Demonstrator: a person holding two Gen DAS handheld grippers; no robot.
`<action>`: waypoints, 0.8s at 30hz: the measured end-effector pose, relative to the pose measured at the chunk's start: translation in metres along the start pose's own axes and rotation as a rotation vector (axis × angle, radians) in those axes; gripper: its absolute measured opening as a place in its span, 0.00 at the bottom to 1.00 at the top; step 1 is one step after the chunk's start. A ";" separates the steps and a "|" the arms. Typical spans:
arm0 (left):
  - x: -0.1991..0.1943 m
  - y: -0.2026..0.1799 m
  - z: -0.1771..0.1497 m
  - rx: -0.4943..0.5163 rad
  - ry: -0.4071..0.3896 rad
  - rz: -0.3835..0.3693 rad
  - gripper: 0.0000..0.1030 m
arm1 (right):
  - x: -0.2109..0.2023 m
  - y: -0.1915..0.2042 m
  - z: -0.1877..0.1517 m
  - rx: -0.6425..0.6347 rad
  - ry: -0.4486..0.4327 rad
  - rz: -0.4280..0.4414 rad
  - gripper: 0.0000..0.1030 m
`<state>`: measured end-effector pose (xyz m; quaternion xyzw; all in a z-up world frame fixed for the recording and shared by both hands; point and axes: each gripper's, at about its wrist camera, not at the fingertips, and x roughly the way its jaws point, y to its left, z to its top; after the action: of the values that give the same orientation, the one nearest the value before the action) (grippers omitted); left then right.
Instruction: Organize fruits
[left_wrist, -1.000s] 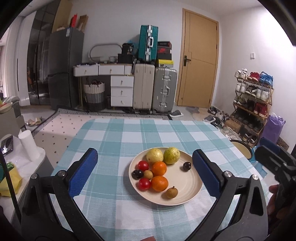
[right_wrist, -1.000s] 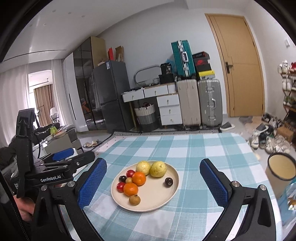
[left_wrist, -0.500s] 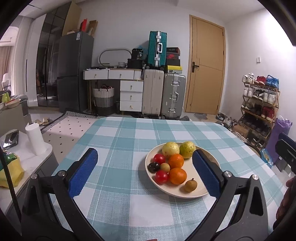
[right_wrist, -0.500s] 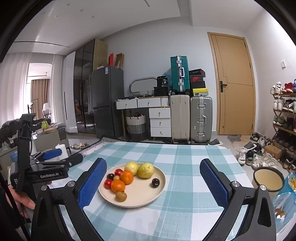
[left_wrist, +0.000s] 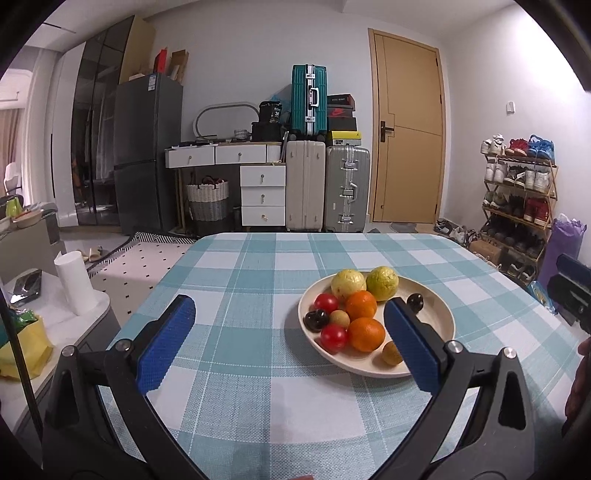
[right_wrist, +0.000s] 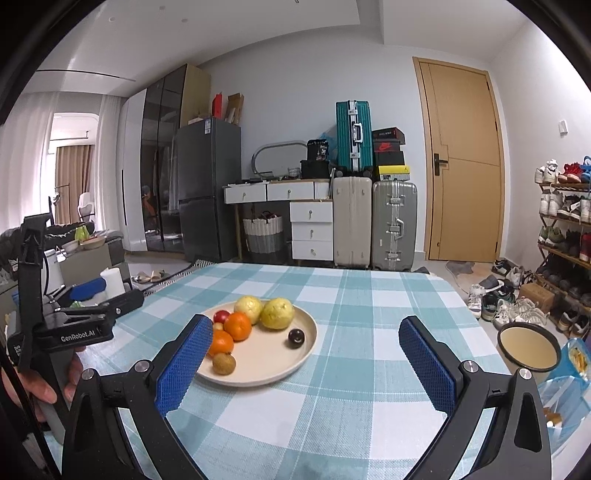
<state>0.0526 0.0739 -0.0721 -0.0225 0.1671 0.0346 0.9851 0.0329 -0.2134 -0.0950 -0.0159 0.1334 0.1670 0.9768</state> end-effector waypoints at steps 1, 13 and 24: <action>0.000 0.000 0.000 -0.001 -0.001 -0.001 0.99 | 0.000 -0.001 -0.002 -0.002 -0.003 0.010 1.00; -0.002 0.003 -0.011 0.005 -0.023 0.009 0.99 | 0.009 -0.003 -0.013 -0.014 0.010 0.051 1.00; -0.001 0.003 -0.014 0.011 -0.025 0.006 0.99 | 0.011 0.002 -0.015 -0.046 0.027 0.054 1.00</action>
<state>0.0469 0.0761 -0.0850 -0.0161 0.1549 0.0370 0.9871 0.0386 -0.2092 -0.1123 -0.0369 0.1429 0.1959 0.9694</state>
